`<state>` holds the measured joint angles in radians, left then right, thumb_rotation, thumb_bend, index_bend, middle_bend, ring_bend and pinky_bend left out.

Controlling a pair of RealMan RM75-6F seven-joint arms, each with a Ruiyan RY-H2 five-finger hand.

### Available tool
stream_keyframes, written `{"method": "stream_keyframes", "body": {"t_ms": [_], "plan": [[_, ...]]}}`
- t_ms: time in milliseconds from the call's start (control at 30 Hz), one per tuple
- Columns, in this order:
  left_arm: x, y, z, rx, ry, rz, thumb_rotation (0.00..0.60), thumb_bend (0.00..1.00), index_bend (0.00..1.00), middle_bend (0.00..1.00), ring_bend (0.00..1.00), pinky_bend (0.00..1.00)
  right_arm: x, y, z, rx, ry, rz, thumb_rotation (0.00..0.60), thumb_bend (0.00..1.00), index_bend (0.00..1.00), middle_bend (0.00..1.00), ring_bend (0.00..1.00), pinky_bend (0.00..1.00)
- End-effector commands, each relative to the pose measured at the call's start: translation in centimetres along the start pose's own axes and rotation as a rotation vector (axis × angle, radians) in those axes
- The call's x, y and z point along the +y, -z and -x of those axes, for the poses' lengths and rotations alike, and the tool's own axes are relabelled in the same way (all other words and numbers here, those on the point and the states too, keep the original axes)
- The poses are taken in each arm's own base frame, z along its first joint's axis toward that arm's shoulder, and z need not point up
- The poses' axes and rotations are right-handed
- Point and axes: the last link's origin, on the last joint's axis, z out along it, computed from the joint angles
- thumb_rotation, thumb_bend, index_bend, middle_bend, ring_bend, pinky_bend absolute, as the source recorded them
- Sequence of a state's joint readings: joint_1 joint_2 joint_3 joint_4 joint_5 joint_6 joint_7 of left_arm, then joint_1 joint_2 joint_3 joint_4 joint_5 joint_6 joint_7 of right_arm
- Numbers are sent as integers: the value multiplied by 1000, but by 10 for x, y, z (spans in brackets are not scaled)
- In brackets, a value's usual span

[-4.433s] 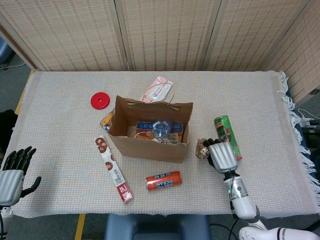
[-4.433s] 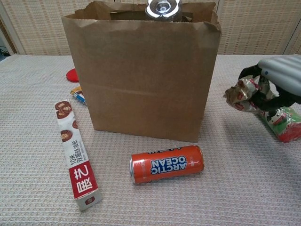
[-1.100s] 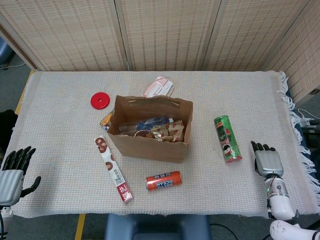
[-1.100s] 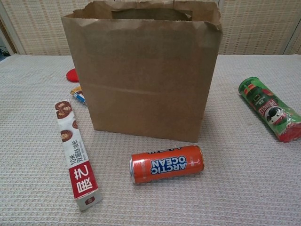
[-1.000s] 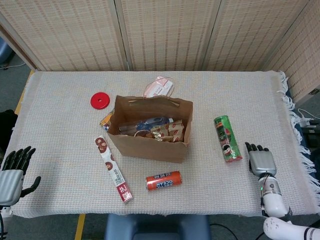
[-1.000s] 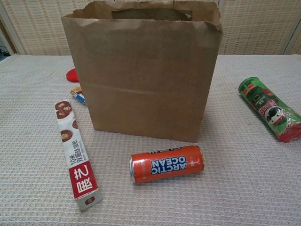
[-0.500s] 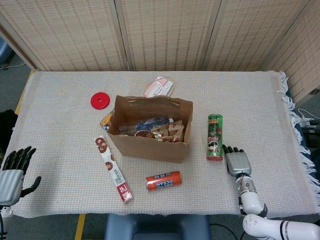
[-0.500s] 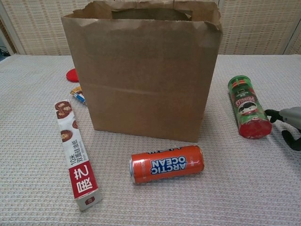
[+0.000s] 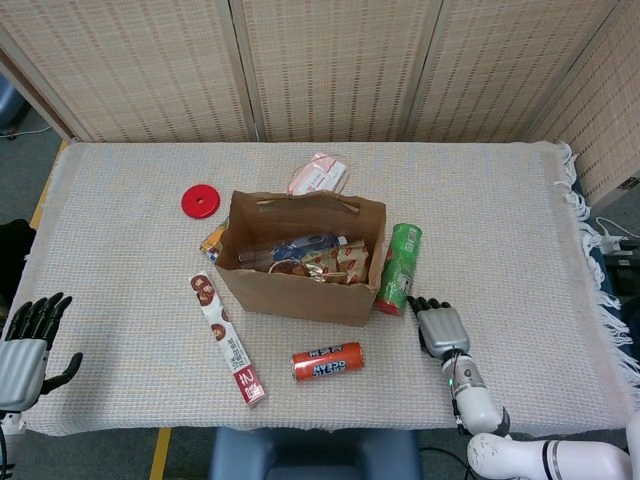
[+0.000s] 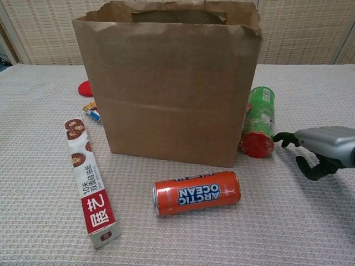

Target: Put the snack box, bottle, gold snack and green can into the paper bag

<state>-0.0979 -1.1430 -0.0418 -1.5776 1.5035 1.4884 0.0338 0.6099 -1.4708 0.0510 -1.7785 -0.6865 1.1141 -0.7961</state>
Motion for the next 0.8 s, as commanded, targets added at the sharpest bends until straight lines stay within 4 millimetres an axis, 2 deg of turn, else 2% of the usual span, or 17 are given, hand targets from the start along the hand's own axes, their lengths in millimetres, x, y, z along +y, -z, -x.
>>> {"method": "stream_keyframes", "body": {"t_ms": [33, 167, 300, 500, 633, 800], "plan": [[0, 0, 0, 0, -1, 1, 600, 349, 0, 0, 0, 0, 10, 24, -24, 89, 35, -60, 600, 592, 57, 110, 115, 209], [1, 0, 0, 1, -3, 1, 600, 350, 0, 0, 0, 0, 28, 28, -50, 199, 70, -57, 600, 422, 53, 119, 116, 209], [1, 0, 0, 3, -5, -1, 600, 350, 0, 0, 0, 0, 46, 21, -74, 264, 156, -41, 600, 249, 6, 120, 115, 205], [1, 0, 0, 3, -7, -3, 600, 349, 0, 0, 0, 0, 64, 1, -98, 320, 460, -53, 600, 73, 0, 97, 31, 125], [1, 0, 0, 3, -6, -4, 600, 351, 0, 0, 0, 0, 61, -16, -107, 353, 638, -106, 600, 28, 0, 54, 3, 80], [1, 0, 0, 2, -5, -4, 600, 351, 0, 0, 0, 0, 56, -25, -107, 358, 676, -129, 600, 5, 0, 37, 0, 62]]}}
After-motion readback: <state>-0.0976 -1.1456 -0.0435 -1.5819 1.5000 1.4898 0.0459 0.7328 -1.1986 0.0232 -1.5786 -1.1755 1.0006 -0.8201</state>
